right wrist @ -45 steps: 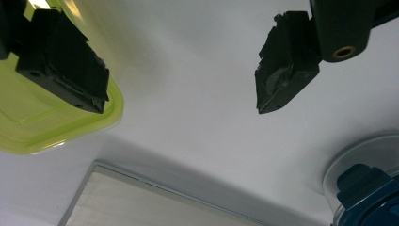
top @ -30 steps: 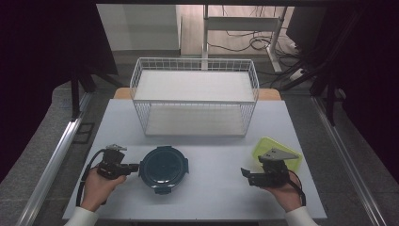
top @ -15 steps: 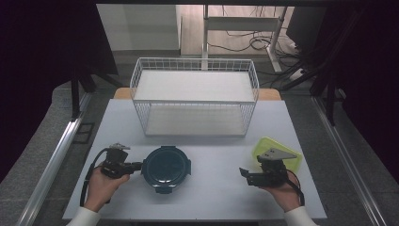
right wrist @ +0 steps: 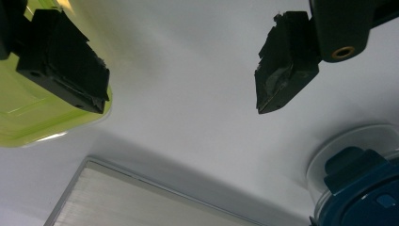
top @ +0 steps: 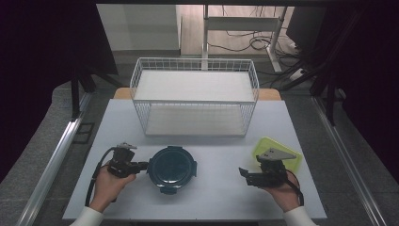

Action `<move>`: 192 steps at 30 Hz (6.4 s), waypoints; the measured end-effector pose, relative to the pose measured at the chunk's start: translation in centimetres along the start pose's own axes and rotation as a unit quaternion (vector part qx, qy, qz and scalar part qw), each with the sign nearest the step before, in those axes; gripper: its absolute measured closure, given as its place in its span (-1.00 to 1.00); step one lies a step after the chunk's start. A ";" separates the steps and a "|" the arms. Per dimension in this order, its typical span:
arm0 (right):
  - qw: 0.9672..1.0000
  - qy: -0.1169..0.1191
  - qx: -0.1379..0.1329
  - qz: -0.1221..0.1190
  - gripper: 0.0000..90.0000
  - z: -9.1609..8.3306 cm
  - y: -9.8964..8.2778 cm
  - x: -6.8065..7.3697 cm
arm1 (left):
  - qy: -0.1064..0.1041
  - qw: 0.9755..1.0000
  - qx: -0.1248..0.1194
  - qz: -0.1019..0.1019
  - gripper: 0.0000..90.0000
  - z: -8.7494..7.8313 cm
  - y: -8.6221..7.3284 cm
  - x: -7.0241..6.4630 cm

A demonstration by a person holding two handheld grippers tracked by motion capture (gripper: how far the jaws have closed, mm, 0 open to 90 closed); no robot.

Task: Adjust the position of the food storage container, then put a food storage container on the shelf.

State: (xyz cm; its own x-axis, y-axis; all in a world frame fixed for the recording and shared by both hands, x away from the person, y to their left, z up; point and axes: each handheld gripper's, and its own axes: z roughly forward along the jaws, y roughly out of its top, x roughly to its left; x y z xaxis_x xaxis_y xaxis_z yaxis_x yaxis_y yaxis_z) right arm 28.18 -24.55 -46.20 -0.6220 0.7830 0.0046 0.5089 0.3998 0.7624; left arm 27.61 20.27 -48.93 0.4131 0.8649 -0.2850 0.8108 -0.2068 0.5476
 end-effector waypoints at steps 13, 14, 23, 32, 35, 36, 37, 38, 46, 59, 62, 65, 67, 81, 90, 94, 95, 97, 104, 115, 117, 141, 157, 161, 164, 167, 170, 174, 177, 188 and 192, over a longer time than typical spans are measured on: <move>1.000 0.001 -0.001 -0.001 -0.59 0.0 0.1 0.1 | -0.010 1.000 0.006 0.023 1.00 1.1 0.6 -2.5; 1.000 0.001 -0.001 -0.001 -0.59 0.0 0.1 0.1 | -0.012 1.000 0.006 0.023 1.00 1.2 0.6 -2.7; 1.000 0.002 0.000 -0.002 -0.59 0.0 0.1 0.1 | -0.026 0.999 0.018 0.041 1.00 1.8 0.8 -4.2; 1.000 0.003 0.002 -0.003 -0.59 0.1 0.0 0.1 | -0.041 0.998 0.020 0.046 1.00 2.6 1.2 -5.4; 1.000 0.003 0.002 -0.002 -0.59 0.1 0.0 0.1 | -0.044 0.997 0.023 0.054 1.00 2.7 1.2 -5.6; 1.000 0.003 0.001 -0.002 -0.59 0.1 0.0 0.1 | -0.046 0.997 0.022 0.054 1.00 2.7 1.2 -5.7; 1.000 0.003 0.001 -0.001 -0.59 0.1 0.0 0.1 | -0.047 0.997 0.020 0.051 1.00 2.8 1.2 -5.8; 1.000 0.003 0.001 -0.001 -0.59 0.1 0.1 0.1 | -0.049 0.997 0.020 0.051 1.00 2.8 1.2 -5.8; 1.000 0.002 -0.002 0.000 -0.59 0.1 0.1 0.1 | -0.074 0.997 -0.003 0.036 0.99 2.8 1.1 -5.4; 0.999 0.012 -0.023 0.029 -0.60 -0.4 0.2 -0.2 | -0.046 0.996 -0.083 -0.003 -0.06 -0.3 -0.1 -2.9; 0.999 0.014 -0.024 0.033 -0.60 -0.4 0.2 -0.2 | -0.051 0.995 -0.089 -0.018 -0.28 -0.7 -0.1 -2.4; 0.999 0.016 -0.023 0.033 -0.60 -0.3 0.2 -0.2 | -0.055 0.994 -0.089 -0.022 -0.38 -0.7 -0.1 -2.2; 0.999 0.016 -0.022 0.033 -0.60 -0.3 0.2 -0.2 | -0.058 0.994 -0.088 -0.021 -0.42 -0.7 -0.1 -2.2; 0.998 0.040 -0.020 0.049 -0.58 -0.3 0.2 -0.1 | -0.076 0.992 -0.096 -0.024 -0.57 -0.8 -0.1 -2.2; 0.994 0.086 -0.017 0.071 -0.59 -0.2 0.5 0.7 | -0.080 0.991 -0.105 -0.033 -0.60 -0.7 -0.1 -2.6; 0.990 0.115 -0.007 0.085 -0.62 0.4 0.6 1.2 | -0.102 0.990 -0.092 -0.034 -0.63 0.0 0.2 -2.8; 0.988 0.123 -0.004 0.089 -0.63 0.6 0.6 1.4 | -0.106 0.990 -0.090 -0.035 -0.63 0.2 0.2 -2.8; 0.986 0.132 -0.001 0.097 -0.64 0.9 0.6 1.5 | -0.115 0.989 -0.086 -0.037 -0.64 0.5 0.3 -2.8; 0.982 0.149 0.010 0.116 -0.68 1.8 0.6 2.1 | -0.153 0.985 -0.069 -0.050 -0.70 1.7 1.0 -3.0; 0.967 0.179 0.039 0.177 -0.74 4.6 1.2 3.1 | -0.206 0.975 -0.037 -0.072 -0.78 4.0 1.8 -3.1; 0.963 0.182 0.046 0.192 -0.74 5.2 1.5 3.2 | -0.220 0.972 -0.036 -0.081 -0.78 4.4 2.2 -3.0; 0.933 0.223 0.089 0.269 -0.44 7.4 0.5 4.2 | -0.220 0.972 0.017 -0.081 -0.47 5.8 1.5 -5.0; 0.923 0.236 0.083 0.294 -0.21 6.3 0.3 4.1 | -0.223 0.971 -0.003 -0.090 -0.22 4.3 0.8 -5.5; 0.921 0.237 0.083 0.299 -0.19 6.0 0.2 4.1 | -0.221 0.971 -0.010 -0.090 -0.16 3.9 0.6 -5.9; 0.920 0.236 0.081 0.302 -0.18 5.7 0.2 4.2 | -0.214 0.973 -0.013 -0.085 -0.14 3.5 0.5 -6.3; 0.921 0.233 0.078 0.301 -0.17 5.5 0.2 4.3 | -0.210 0.974 -0.015 -0.083 -0.14 3.3 0.5 -6.5; 0.925 0.230 0.075 0.294 -0.17 5.4 0.2 4.4 | -0.209 0.974 -0.016 -0.082 -0.13 3.2 0.5 -6.6; 0.927 0.229 0.070 0.289 -0.17 5.2 0.4 4.4 | -0.205 0.975 -0.023 -0.078 -0.13 3.1 0.6 -6.8; 0.928 0.230 0.065 0.287 -0.17 5.2 0.5 4.4 | -0.203 0.976 -0.028 -0.073 -0.12 2.8 0.7 -6.8; 0.940 0.228 0.047 0.251 -0.17 4.3 1.4 4.4 | -0.203 0.977 -0.038 -0.060 -0.11 2.0 1.0 -7.2; 0.942 0.226 0.043 0.245 -0.17 4.1 1.7 4.3 | -0.203 0.977 -0.040 -0.057 -0.11 1.9 1.3 -7.3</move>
State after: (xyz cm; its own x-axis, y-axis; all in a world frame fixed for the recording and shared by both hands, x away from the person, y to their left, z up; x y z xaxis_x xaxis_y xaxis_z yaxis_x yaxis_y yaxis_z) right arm 28.80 -18.55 -47.56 -0.4800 0.6078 0.6326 0.8350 0.0955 0.5419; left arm 26.45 12.83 -47.60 0.4662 0.6239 -0.6272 0.8328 -0.0704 0.5491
